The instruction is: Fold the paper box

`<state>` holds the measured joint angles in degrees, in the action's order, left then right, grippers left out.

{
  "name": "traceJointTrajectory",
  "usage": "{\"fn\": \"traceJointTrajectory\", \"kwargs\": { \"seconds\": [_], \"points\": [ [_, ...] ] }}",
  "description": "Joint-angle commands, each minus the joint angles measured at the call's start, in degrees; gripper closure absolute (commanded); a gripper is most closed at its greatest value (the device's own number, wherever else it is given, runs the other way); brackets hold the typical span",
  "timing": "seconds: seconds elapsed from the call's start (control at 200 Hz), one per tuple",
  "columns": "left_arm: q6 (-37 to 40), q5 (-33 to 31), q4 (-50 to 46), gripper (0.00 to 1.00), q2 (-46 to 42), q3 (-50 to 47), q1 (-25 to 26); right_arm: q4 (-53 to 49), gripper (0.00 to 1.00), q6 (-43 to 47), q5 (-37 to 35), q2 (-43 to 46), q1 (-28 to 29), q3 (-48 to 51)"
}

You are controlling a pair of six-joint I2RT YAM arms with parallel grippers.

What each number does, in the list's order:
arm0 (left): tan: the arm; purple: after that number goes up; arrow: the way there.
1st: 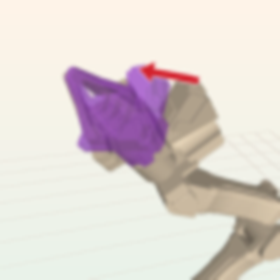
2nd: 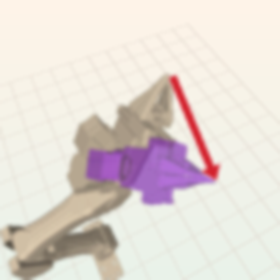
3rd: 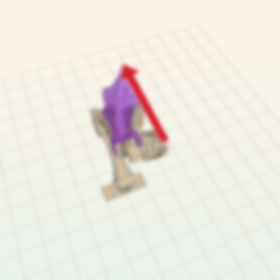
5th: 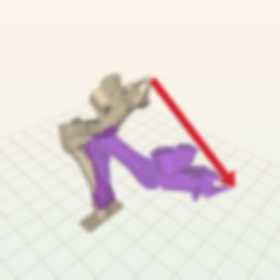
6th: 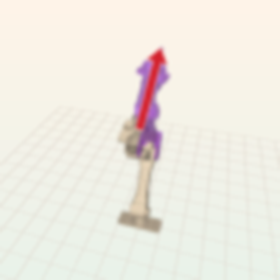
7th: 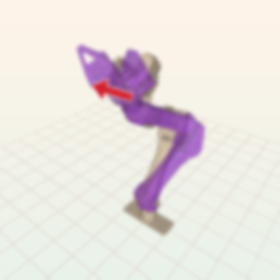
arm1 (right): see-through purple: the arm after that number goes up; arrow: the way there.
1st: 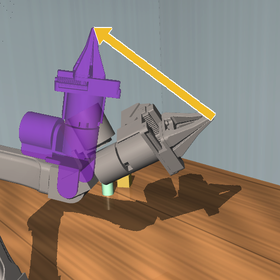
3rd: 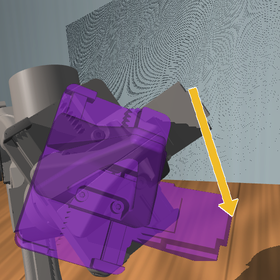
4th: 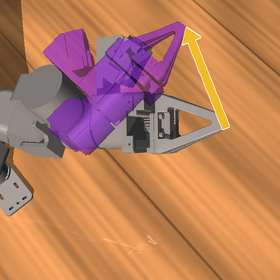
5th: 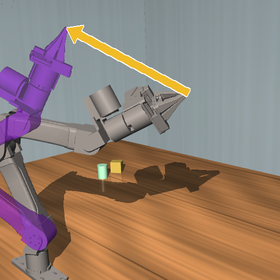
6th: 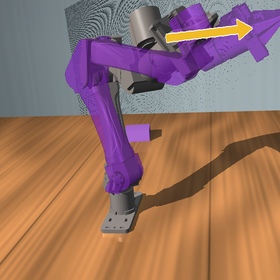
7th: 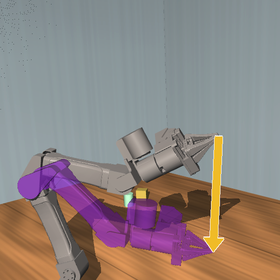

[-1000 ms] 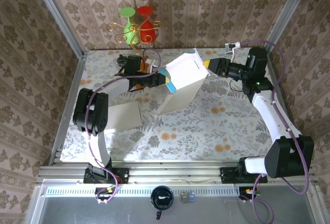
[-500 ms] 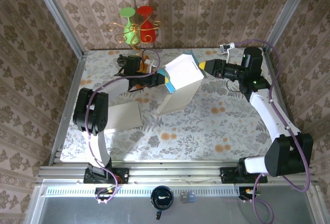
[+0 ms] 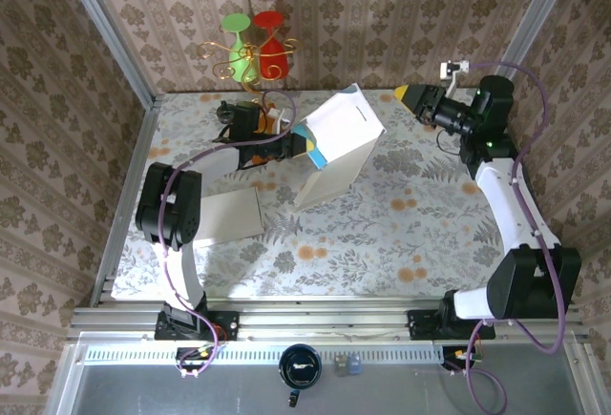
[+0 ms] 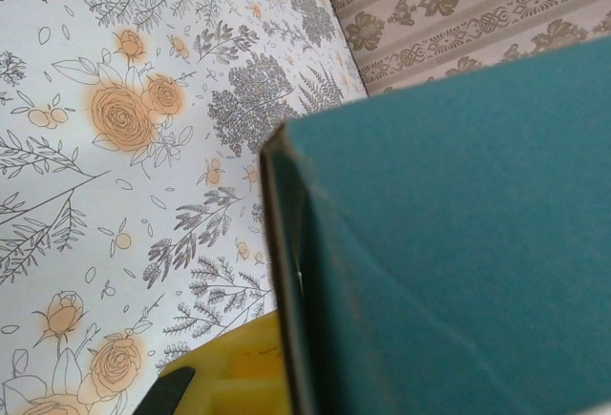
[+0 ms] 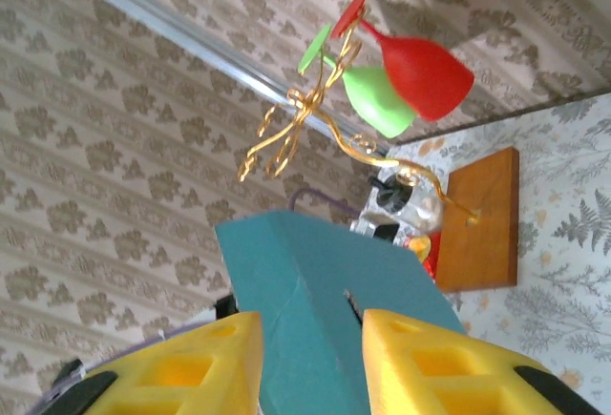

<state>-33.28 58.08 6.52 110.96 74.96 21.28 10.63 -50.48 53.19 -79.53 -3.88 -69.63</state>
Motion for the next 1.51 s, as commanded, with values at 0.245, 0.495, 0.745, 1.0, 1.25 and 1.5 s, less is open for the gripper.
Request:
{"fn": "traceJointTrajectory", "kwargs": {
  "seconds": [0.245,0.495,0.745,1.0,1.25,1.5],
  "points": [
    [-1.7,2.6,2.5,1.0,1.8,0.7,-0.5,-8.1,0.66,9.4,4.7,-5.0,5.3,-5.3],
    [-1.7,2.7,2.4,1.0,1.9,1.0,-0.5,-12.0,0.66,13.2,4.2,-5.5,6.6,-5.8],
    [-1.5,2.6,2.1,1.0,1.7,0.6,-0.4,-17.9,0.66,18.2,1.9,-5.8,8.2,-7.3],
    [-1.4,2.5,1.9,1.0,1.4,0.5,-0.1,-26.0,0.64,24.6,-4.3,-5.6,9.7,-9.1],
    [-1.2,2.4,1.8,1.0,1.2,0.3,0.1,-34.3,0.64,31.8,-13.7,-4.8,12.1,-12.1],
    [-0.5,2.2,0.7,1.0,0.8,0.5,0.3,-40.0,0.62,37.7,-23.4,-4.4,14.8,-14.0]
  ]
}}
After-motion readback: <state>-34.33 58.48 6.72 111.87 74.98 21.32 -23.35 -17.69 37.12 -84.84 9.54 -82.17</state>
